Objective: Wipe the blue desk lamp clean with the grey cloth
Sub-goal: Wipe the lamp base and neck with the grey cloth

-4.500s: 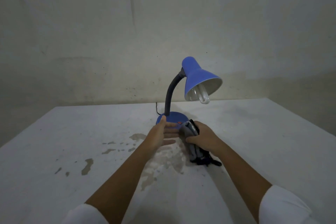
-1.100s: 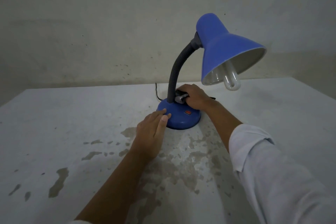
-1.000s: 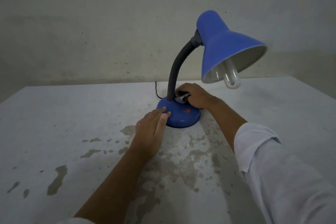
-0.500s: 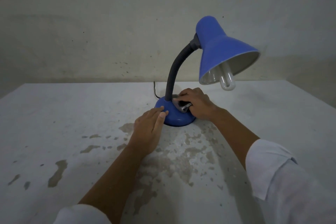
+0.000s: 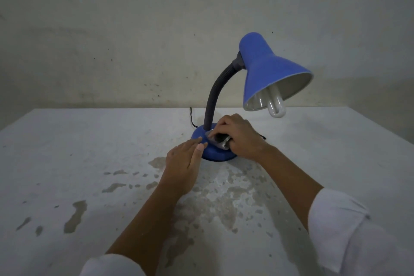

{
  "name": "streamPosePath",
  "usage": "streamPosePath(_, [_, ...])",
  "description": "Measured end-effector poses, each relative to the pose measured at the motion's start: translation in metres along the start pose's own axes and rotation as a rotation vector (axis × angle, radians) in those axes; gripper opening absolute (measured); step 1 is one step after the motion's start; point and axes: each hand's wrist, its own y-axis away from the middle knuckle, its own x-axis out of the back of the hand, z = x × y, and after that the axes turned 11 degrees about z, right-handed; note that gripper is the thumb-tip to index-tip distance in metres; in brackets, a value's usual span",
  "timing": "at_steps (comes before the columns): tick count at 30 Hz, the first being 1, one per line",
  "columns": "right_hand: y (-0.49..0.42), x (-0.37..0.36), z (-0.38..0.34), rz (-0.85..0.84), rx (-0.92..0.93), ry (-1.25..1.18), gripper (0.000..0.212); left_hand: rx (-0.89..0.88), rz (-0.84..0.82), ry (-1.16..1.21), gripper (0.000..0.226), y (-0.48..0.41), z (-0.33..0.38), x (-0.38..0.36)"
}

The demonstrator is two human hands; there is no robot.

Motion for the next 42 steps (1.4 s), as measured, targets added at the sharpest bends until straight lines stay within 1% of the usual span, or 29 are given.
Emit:
streamPosePath(3, [-0.005, -0.012, -0.004, -0.082, 0.058, 0.078, 0.052, -0.011, 0.006, 0.015, 0.054, 0.0, 0.0, 0.0])
streamPosePath(6, [-0.006, -0.017, 0.007, -0.112, 0.025, 0.127, 0.056, 0.007, -0.007, 0.023, 0.059, 0.0, -0.002, 0.0])
streamPosePath(7, [-0.006, -0.016, 0.011, -0.113, -0.036, 0.096, 0.05, 0.013, -0.015, 0.021, 0.063, -0.001, -0.003, 0.0])
streamPosePath(8, [-0.005, -0.014, 0.013, -0.104, -0.117, 0.033, 0.038, 0.017, -0.02, 0.02, 0.066, -0.001, -0.003, -0.001])
streamPosePath(10, [-0.002, -0.01, 0.016, -0.067, -0.128, 0.002, 0.013, 0.02, -0.017, 0.029, 0.07, 0.0, -0.004, 0.0])
streamPosePath(11, [-0.001, -0.01, 0.018, -0.055, -0.111, 0.035, 0.011, 0.02, -0.015, 0.034, 0.072, 0.0, -0.005, 0.001])
streamPosePath(12, [-0.001, -0.009, 0.022, -0.048, -0.146, 0.039, 0.018, 0.02, -0.014, 0.039, 0.072, 0.0, -0.004, 0.001])
streamPosePath(15, [0.001, -0.005, 0.029, -0.083, -0.238, 0.239, 0.045, 0.014, -0.027, 0.026, 0.065, -0.001, -0.004, 0.002])
streamPosePath(17, [0.0, 0.0, 0.029, -0.077, -0.317, 0.359, 0.05, 0.014, -0.032, 0.017, 0.064, -0.001, -0.004, 0.001])
streamPosePath(18, [0.0, 0.001, 0.028, -0.03, -0.323, 0.35, 0.048, 0.014, -0.032, 0.018, 0.063, -0.002, -0.003, 0.001])
streamPosePath(20, [0.002, 0.001, 0.018, 0.088, -0.237, 0.202, 0.047, 0.013, -0.024, 0.026, 0.06, -0.002, -0.004, 0.0])
streamPosePath(21, [0.004, -0.001, 0.014, 0.111, -0.149, 0.132, 0.048, 0.014, -0.017, 0.035, 0.06, -0.002, -0.004, 0.0])
streamPosePath(23, [0.008, -0.013, 0.009, 0.062, 0.02, 0.088, 0.046, 0.01, -0.003, 0.05, 0.063, -0.001, -0.005, 0.0])
streamPosePath(24, [0.011, -0.017, 0.01, 0.037, 0.009, 0.073, 0.04, 0.008, -0.003, 0.046, 0.063, -0.001, -0.004, 0.0])
streamPosePath(25, [0.012, -0.02, 0.014, 0.032, -0.059, 0.029, 0.035, 0.01, -0.008, 0.039, 0.061, -0.001, -0.005, 0.0])
streamPosePath(27, [0.011, -0.019, 0.026, 0.053, -0.145, 0.022, 0.034, 0.014, -0.018, 0.027, 0.058, -0.001, -0.005, 0.0])
streamPosePath(29, [0.004, -0.013, 0.035, 0.009, -0.17, 0.127, 0.039, 0.009, -0.023, 0.019, 0.058, -0.001, -0.004, 0.001])
streamPosePath(31, [-0.009, -0.004, 0.041, -0.077, -0.225, 0.267, 0.044, 0.012, -0.028, 0.01, 0.06, -0.001, -0.004, 0.001])
streamPosePath(33, [-0.023, -0.001, 0.045, -0.127, -0.283, 0.306, 0.04, 0.014, -0.03, 0.002, 0.061, -0.001, -0.004, 0.0])
streamPosePath(35, [-0.033, -0.004, 0.047, -0.114, -0.315, 0.173, 0.036, 0.006, -0.032, -0.004, 0.061, -0.001, -0.004, 0.0])
streamPosePath(37, [-0.038, -0.007, 0.045, -0.114, -0.309, 0.013, 0.042, 0.015, -0.035, -0.003, 0.061, -0.002, -0.005, -0.001])
streamPosePath(38, [-0.039, -0.01, 0.042, -0.135, -0.286, -0.024, 0.043, 0.016, -0.03, 0.002, 0.06, -0.002, -0.006, -0.001])
streamPosePath(40, [-0.037, -0.018, 0.039, -0.158, -0.252, -0.01, 0.038, 0.014, -0.024, 0.005, 0.057, -0.001, -0.006, -0.001])
streamPosePath(42, [-0.03, -0.019, 0.038, -0.125, -0.234, -0.009, 0.03, 0.014, -0.031, 0.007, 0.049, -0.001, -0.006, -0.001])
